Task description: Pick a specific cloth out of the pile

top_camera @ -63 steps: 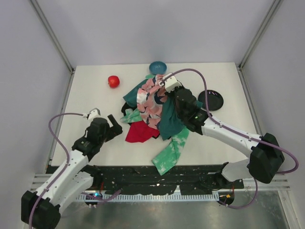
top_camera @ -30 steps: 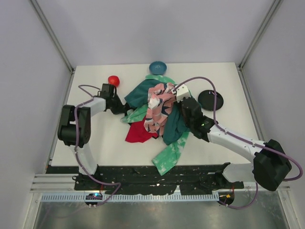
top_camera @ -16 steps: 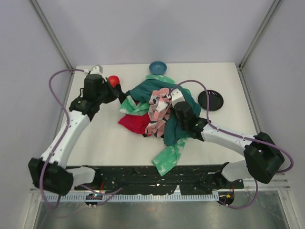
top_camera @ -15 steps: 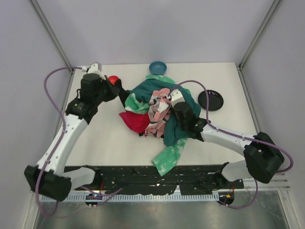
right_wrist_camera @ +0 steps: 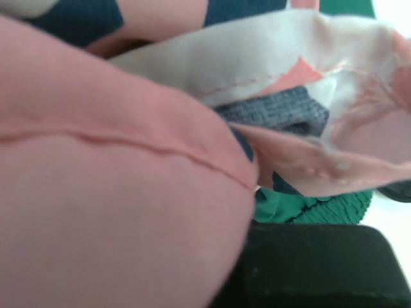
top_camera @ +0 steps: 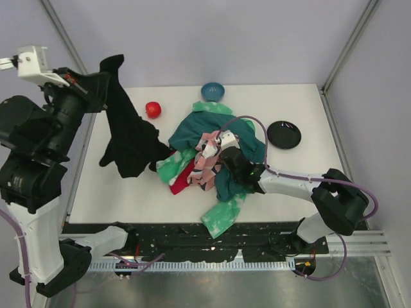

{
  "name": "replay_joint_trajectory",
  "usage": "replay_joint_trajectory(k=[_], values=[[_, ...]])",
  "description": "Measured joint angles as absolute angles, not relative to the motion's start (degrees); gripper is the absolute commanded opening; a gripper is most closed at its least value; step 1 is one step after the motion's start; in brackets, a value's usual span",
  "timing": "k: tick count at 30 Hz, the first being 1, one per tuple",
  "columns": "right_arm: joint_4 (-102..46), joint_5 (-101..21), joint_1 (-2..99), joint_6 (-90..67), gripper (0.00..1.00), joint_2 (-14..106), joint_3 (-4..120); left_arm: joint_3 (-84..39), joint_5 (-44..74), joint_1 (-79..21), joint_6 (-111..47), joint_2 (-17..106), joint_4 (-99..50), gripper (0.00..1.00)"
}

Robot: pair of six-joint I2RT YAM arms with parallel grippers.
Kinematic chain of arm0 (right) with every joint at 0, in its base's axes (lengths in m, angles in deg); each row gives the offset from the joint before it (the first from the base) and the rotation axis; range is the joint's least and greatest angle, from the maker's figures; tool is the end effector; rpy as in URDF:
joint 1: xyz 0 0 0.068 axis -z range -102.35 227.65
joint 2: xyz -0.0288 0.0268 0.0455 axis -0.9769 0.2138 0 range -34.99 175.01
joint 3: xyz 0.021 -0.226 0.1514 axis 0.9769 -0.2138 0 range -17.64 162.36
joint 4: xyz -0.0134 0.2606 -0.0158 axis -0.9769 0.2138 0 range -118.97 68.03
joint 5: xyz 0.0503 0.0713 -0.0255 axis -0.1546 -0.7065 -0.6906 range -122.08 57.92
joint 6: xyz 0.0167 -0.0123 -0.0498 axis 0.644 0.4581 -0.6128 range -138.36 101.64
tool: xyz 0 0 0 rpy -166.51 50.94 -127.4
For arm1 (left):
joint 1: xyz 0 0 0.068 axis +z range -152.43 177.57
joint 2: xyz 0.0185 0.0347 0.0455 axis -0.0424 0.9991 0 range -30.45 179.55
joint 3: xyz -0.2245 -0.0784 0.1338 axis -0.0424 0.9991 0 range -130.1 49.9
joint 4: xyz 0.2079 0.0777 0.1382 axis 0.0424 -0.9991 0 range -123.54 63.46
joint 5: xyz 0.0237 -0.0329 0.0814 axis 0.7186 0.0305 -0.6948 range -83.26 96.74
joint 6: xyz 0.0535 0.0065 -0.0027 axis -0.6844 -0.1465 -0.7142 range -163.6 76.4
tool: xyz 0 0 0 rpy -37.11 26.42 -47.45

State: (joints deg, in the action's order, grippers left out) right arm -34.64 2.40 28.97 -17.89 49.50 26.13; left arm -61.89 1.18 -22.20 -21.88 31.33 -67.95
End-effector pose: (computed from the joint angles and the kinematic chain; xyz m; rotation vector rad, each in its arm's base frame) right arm 0.2160 0.2150 0.2026 -0.5329 1.9968 -0.1345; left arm 0.1092 -0.0355 0.5888 -0.1058 1.4385 -0.5275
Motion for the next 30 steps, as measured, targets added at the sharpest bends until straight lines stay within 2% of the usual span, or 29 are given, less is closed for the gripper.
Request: replay_joint_trajectory(k=[4, 6, 9, 10, 11, 15, 18, 23, 30], values=[[-33.6, 2.7, 28.4, -16.1, 0.08, 52.8, 28.1, -75.2, -4.7, -22.2, -26.3, 34.6, -71.8, 0.00], [-33.2, 3.0, 28.3, -15.5, 0.16, 53.4, 28.5, -80.4, -8.9, -22.2, -29.1, 35.7, -72.2, 0.00], [-33.0, 3.8, 27.7, -15.2, 0.24, 53.3, 28.5, -79.0, -16.2, -22.2, -32.9, 33.6, -70.7, 0.00], [-32.8, 4.0, 27.4, -15.2, 0.33, 53.0, 28.5, -76.6, -18.8, -22.2, -34.1, 32.1, -69.6, 0.00], [-32.3, 4.2, 27.1, -15.2, 0.38, 52.6, 28.5, -73.8, -21.3, -22.1, -35.2, 30.6, -68.5, 0.00], [-29.3, 3.7, 26.5, -15.3, 0.44, 49.2, 28.4, -64.0, -26.7, -17.8, -36.8, 28.7, -66.7, 0.00], [-26.7, 2.2, 26.2, -15.5, 0.71, 44.1, 28.1, -56.9, -28.2, -13.0, -35.7, 29.6, -66.7, 0.00], [-23.6, -0.9, 25.7, -17.2, 0.95, 31.8, 27.8, -36.9, -29.2, -6.4, -28.9, 27.9, -64.4, 0.00], [-24.6, -4.2, 25.6, -15.4, 0.95, 14.4, 27.0, -7.4, -27.5, 0.7, -13.4, 22.0, -64.9, 0.00]])
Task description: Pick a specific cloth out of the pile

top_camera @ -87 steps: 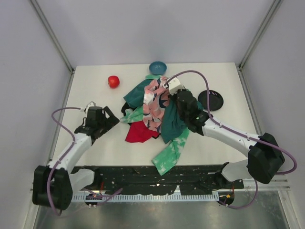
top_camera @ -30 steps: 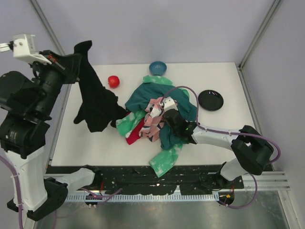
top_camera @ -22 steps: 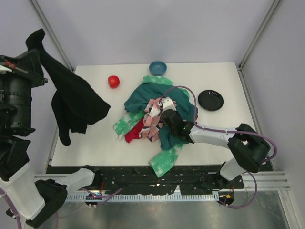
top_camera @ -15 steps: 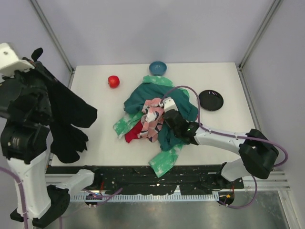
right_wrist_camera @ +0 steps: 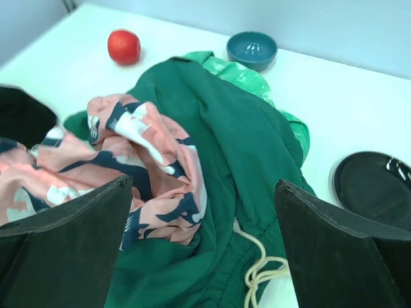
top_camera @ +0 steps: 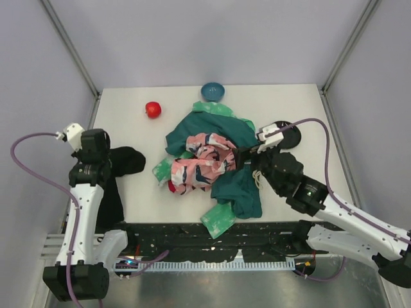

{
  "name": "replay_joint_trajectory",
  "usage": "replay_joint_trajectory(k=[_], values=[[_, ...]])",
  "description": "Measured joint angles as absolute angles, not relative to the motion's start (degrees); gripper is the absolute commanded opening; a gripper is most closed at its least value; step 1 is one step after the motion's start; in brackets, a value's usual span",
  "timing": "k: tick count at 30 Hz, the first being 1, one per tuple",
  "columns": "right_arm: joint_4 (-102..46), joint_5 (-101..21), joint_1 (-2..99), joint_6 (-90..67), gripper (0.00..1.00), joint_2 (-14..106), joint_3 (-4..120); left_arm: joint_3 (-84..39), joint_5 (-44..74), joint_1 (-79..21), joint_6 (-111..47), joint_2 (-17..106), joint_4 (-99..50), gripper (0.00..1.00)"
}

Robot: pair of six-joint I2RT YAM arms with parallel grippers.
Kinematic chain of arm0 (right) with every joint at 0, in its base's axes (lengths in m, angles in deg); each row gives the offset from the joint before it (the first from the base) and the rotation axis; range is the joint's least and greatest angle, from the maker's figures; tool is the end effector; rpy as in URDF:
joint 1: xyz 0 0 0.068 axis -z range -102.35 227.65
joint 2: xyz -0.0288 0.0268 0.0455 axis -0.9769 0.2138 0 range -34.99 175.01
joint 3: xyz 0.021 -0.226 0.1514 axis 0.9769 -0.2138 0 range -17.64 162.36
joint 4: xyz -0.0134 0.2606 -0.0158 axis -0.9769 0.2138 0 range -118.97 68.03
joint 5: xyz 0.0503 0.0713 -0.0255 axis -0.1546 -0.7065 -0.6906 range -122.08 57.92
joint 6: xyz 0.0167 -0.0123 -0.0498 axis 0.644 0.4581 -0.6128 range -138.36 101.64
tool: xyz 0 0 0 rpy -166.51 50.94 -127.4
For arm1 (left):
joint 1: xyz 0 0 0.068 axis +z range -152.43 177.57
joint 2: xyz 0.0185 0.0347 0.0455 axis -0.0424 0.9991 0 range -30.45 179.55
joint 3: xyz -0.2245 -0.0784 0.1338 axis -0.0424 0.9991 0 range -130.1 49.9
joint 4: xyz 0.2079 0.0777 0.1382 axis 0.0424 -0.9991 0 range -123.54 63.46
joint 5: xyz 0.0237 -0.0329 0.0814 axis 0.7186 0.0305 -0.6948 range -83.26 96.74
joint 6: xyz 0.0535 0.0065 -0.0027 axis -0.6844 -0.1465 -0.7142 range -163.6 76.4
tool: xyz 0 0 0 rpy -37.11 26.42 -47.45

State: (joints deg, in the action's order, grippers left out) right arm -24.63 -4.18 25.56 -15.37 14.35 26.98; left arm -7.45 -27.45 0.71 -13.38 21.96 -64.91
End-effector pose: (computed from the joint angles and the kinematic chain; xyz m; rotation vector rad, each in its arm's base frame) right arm 0.1368 0.1485 0.3368 -0.3747 1.6778 0.2931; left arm 0.1828 0.0301 0.3466 -0.9066 1.8525 0.3522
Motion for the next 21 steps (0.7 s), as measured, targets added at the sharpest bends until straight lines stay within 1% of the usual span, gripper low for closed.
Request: replay_joint_trajectory(k=[1, 2, 3, 4, 5, 7, 10, 12, 15, 18, 21], values=[[-24.5, -3.6, 25.6, -14.2, 0.95, 12.4, 26.5, -5.0, -27.4, 1.2, -11.6, 21.6, -65.0, 0.00], [-23.9, -2.4, 25.6, -12.3, 0.95, 10.6, 26.1, -1.9, -27.4, 1.6, -9.1, 21.3, -65.3, 0.05], [-23.2, -1.0, 25.6, -10.6, 0.95, 8.9, 25.6, 0.4, -27.4, 1.9, -7.3, 21.3, -65.9, 0.39], [-22.4, 0.3, 25.8, -8.9, 0.95, 7.3, 25.1, 2.5, -27.4, 2.0, -5.8, 21.4, -66.4, 0.77], [-21.4, 1.2, 26.2, -7.7, 0.95, 6.2, 24.7, 4.2, -27.2, 2.1, -4.7, 21.5, -66.9, 0.99], [-17.7, 2.7, 28.7, -4.1, 0.95, 4.6, 24.6, 6.7, -25.7, 2.6, -2.7, 22.1, -68.6, 1.00], [-12.4, 3.6, 36.2, 0.9, 0.95, 3.9, 24.5, 6.6, -21.5, 3.2, -2.0, 22.6, -70.0, 0.99], [-9.4, 3.6, 41.7, 2.9, 0.95, 3.8, 24.5, 3.9, -16.2, 3.3, -3.3, 22.0, -70.8, 0.99], [-5.5, 4.8, 49.1, 4.8, 0.95, 3.4, 23.6, -3.5, -8.0, 3.3, -5.5, 18.6, -71.2, 1.00], [-2.4, 7.1, 50.9, 5.7, 0.95, 0.5, 22.3, -8.9, -1.7, 3.3, -7.3, 11.8, -69.9, 1.00], [-1.0, 8.8, 50.9, 5.8, 0.95, -3.3, 21.1, -8.9, 1.9, 3.3, -8.7, 3.7, -69.4, 1.00]])
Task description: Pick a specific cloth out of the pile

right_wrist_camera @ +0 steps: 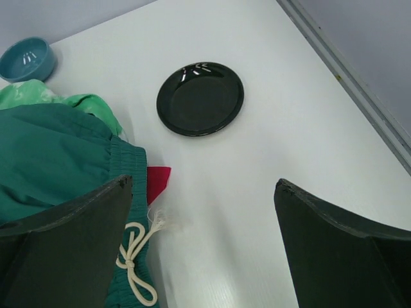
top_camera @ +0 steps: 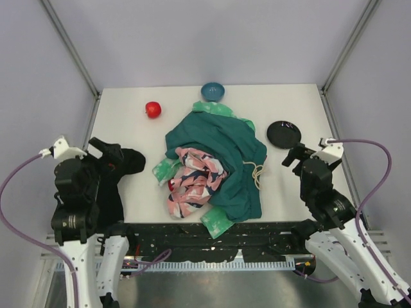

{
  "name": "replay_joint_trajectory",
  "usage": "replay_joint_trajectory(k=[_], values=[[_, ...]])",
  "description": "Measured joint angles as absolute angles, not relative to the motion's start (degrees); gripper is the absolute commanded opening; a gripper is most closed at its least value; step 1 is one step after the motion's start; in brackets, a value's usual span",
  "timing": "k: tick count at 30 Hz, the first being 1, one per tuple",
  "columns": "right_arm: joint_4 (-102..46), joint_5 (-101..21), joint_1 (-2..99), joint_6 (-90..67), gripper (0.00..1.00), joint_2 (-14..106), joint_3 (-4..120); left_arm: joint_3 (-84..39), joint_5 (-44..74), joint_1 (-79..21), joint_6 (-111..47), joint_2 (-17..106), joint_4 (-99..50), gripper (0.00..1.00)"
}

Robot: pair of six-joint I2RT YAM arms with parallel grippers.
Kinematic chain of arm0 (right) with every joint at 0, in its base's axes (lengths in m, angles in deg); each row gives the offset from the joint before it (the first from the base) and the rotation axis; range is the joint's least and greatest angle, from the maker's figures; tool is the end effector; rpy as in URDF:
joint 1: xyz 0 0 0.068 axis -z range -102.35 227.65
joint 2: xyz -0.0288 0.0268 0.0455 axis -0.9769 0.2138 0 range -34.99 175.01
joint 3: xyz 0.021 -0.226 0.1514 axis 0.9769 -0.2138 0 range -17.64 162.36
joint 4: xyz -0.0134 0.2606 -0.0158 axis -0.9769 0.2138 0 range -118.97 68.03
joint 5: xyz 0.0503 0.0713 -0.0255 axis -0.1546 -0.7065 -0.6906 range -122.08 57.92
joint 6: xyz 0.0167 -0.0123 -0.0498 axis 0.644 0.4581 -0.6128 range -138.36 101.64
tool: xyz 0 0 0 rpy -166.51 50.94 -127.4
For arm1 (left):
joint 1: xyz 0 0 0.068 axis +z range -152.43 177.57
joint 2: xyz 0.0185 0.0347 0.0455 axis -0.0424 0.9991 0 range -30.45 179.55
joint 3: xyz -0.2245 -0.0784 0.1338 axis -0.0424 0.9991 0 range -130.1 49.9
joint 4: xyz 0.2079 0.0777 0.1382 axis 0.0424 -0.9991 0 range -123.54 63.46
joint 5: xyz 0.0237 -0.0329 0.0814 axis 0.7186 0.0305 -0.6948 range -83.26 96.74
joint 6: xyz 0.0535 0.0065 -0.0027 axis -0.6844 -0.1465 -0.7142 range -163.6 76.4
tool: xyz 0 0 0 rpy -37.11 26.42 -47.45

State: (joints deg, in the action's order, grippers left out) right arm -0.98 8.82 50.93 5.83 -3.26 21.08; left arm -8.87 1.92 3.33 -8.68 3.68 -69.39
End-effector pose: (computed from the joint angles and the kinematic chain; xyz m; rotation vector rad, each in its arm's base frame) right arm 0.1226 0.0355 0.3056 0.4185 1.7976 -0.0738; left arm 0.1023 0.0134 0.3841 -0.7130 1.7572 -0.2680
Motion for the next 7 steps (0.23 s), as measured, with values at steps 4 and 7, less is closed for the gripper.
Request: replay_joint_trajectory(k=[4, 7], values=[[-0.4, 10.3, 50.9, 5.3, 0.95, -7.1, 20.2, -7.4, 3.9, 3.3, -9.6, -2.8, -70.6, 1.00], [-0.6, 10.5, 50.9, 4.4, 0.95, -9.0, 18.9, -6.4, 4.7, 3.3, -9.8, -3.3, -72.1, 1.00]])
